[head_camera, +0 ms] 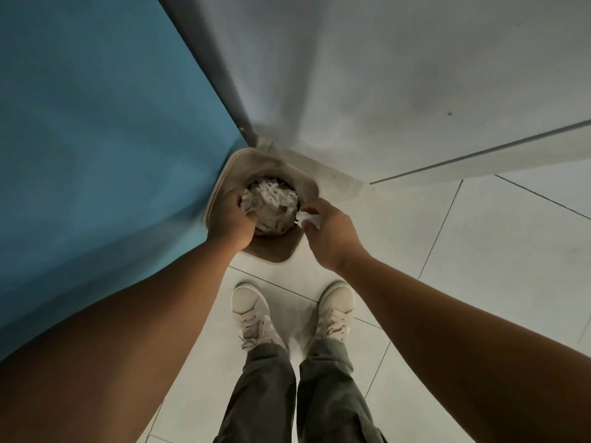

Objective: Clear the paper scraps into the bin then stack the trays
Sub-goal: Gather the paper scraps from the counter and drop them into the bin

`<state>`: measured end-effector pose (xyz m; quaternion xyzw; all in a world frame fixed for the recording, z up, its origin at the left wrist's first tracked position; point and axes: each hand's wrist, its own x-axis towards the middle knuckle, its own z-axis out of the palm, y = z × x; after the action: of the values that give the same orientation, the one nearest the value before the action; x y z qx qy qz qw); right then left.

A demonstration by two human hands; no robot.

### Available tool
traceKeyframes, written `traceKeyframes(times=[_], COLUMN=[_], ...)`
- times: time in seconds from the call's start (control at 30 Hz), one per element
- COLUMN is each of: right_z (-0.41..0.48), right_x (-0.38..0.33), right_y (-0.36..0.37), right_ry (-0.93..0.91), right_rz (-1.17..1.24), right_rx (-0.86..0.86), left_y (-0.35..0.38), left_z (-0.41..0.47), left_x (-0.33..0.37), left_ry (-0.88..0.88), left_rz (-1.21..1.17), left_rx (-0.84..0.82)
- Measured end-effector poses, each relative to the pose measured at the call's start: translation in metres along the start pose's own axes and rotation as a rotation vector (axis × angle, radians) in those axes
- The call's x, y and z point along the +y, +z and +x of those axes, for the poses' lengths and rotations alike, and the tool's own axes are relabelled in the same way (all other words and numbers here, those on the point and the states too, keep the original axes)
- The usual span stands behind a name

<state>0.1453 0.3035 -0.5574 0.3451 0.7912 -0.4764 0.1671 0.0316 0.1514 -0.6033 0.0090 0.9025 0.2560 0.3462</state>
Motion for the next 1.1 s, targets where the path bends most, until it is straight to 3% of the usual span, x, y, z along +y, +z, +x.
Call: traceKeyframes(times=[0.37,0.53,0.8,1.1], right_z=[0.073,0.073,-0.005,-0.122], right_x=[-0.018,-0.013,-0.025,-0.111], right_y=[0.046,0.043,-0.008,-0.115], right_ry=[-0.145,-0.175,-0.189,-0.28], right_rz=[-0.29,-0.312,-0.268,-0.309], right_rx=[-0.076,-0.114,-0.021,0.075], left_y=[-0.005,-0.012,-0.039,-0.128], left_z=[-0.001,-0.002,-0.057,-0.183], left_x=[-0.013,-0.006,0.028,0.124], left_ry=[0.068,0.108,0.15,0.311], left_rz=[-0.007,0.05,0.098,0.192], left_rx=[0.115,0.075,0.021,0.1])
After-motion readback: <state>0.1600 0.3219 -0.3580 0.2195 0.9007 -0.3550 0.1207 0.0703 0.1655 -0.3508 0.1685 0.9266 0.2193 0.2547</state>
